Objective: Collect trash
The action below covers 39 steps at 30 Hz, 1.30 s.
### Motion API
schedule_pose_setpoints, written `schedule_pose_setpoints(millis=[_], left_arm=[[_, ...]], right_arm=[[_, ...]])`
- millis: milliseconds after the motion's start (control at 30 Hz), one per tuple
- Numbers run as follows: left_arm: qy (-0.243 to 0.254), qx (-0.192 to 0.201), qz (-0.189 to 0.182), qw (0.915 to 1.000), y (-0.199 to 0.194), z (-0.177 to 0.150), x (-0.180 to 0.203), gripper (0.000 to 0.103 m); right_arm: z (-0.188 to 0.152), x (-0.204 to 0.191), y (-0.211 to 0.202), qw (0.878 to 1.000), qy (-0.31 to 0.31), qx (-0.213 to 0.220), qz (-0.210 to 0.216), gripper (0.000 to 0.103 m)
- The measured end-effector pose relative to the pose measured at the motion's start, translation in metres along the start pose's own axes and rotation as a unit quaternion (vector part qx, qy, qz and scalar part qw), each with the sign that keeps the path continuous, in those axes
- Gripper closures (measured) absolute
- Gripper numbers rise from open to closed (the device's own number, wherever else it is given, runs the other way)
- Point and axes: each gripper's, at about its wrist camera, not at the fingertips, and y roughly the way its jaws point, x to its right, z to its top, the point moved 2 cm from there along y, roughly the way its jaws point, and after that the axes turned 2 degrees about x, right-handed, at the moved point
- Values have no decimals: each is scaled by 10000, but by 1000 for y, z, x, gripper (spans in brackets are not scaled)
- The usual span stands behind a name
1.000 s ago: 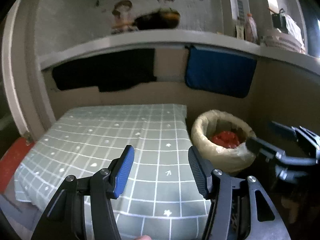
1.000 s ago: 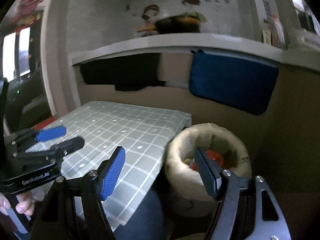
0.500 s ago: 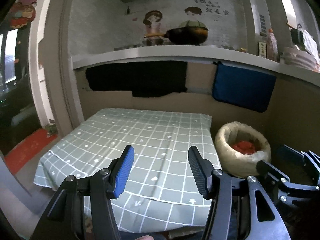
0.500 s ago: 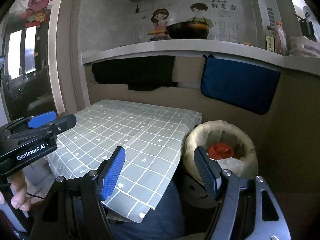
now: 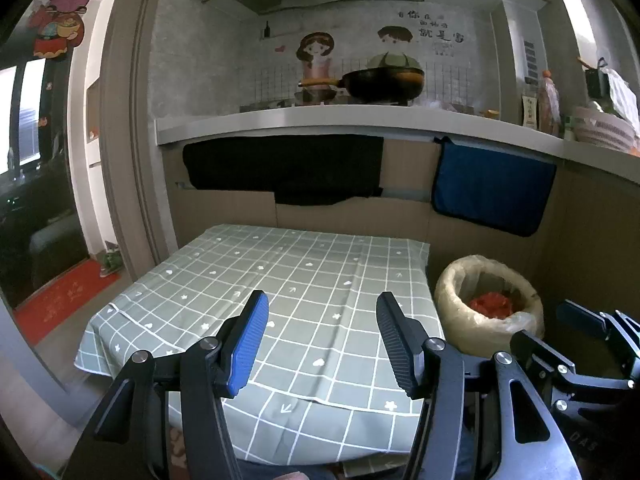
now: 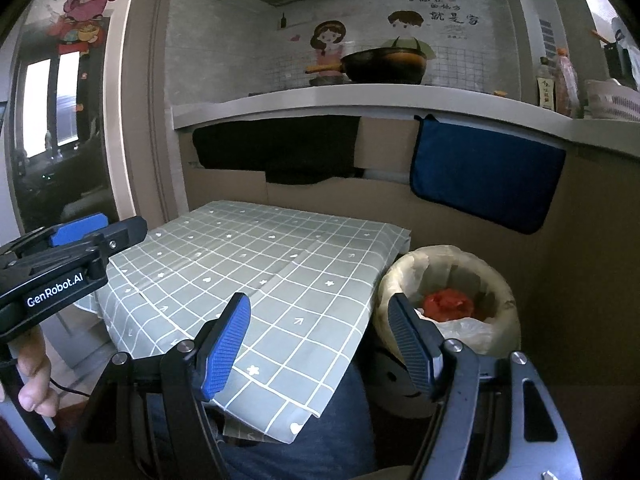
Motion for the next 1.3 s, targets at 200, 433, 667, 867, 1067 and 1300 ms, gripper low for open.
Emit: schedule_pose_setpoints(millis=[200,433,667,867,1067,1300], left_arm=[[-10,-5,14,10000,-3,0,4,46],[2,-42,7,10000,-3,-1,7,46],[4,-84,-23,10000,-4,-2,8,46],[20,-106,-99,9999,1,-1,2,46],[45,-132,-162,9998,4,-2,0,46],[57,-123,-207,9997,4,-2,0,46]], right_arm=[[1,2,1,10000,26,5,23,34],[1,3,1,10000,29,6,20,34],[2,5,-2,9999,69,56,-53,34],[2,6,-3,9999,106,69,-57,34],[2,5,-4,9999,114,74,-60,34],[2,6,-4,9999,113,69,-49,34]])
